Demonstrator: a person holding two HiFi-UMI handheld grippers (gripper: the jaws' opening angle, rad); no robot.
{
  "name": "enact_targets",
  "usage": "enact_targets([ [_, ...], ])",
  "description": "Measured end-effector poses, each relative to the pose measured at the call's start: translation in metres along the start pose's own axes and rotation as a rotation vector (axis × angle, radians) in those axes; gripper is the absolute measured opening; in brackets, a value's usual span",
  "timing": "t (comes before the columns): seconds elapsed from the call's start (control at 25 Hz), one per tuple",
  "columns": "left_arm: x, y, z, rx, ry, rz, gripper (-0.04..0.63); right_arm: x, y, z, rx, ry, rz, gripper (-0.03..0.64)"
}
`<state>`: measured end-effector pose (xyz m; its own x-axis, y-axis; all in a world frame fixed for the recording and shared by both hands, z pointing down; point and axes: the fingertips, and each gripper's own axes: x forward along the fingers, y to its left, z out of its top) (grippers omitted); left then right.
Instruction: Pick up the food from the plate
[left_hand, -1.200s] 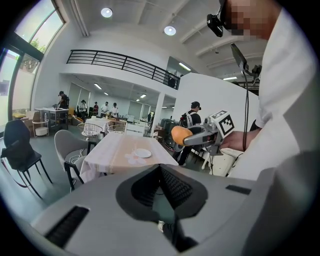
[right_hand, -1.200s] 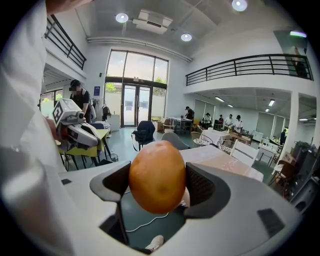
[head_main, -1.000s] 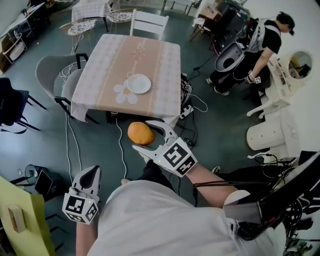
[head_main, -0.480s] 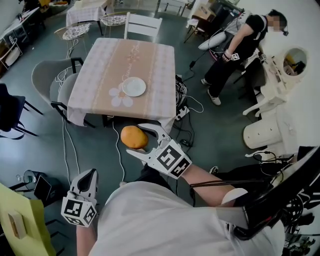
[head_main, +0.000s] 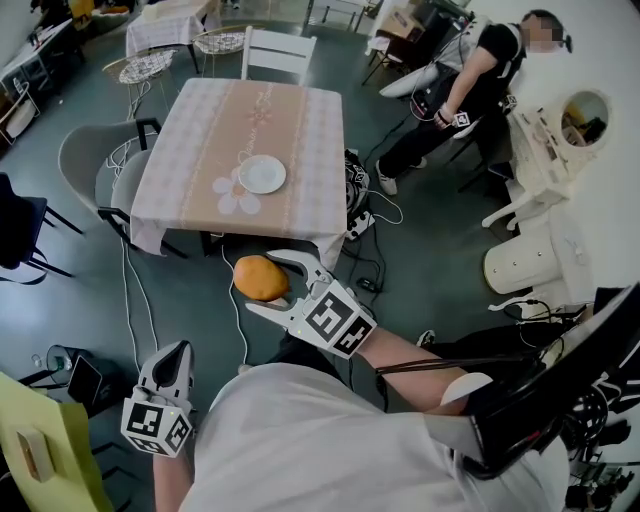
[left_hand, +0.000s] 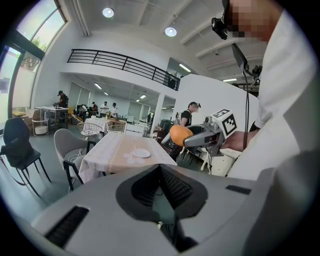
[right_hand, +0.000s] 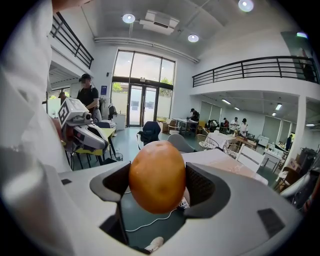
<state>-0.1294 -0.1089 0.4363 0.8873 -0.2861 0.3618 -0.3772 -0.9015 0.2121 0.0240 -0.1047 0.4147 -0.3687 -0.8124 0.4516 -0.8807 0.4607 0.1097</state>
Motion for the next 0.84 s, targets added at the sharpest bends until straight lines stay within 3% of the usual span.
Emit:
enact_targets([
  [0.84,0.0033,0.0016,-0.0046,-0.002,0.013,-0.002,0.009,0.0043,-0.0015,-0.0045,0.001,0.003,0.002,0.354],
])
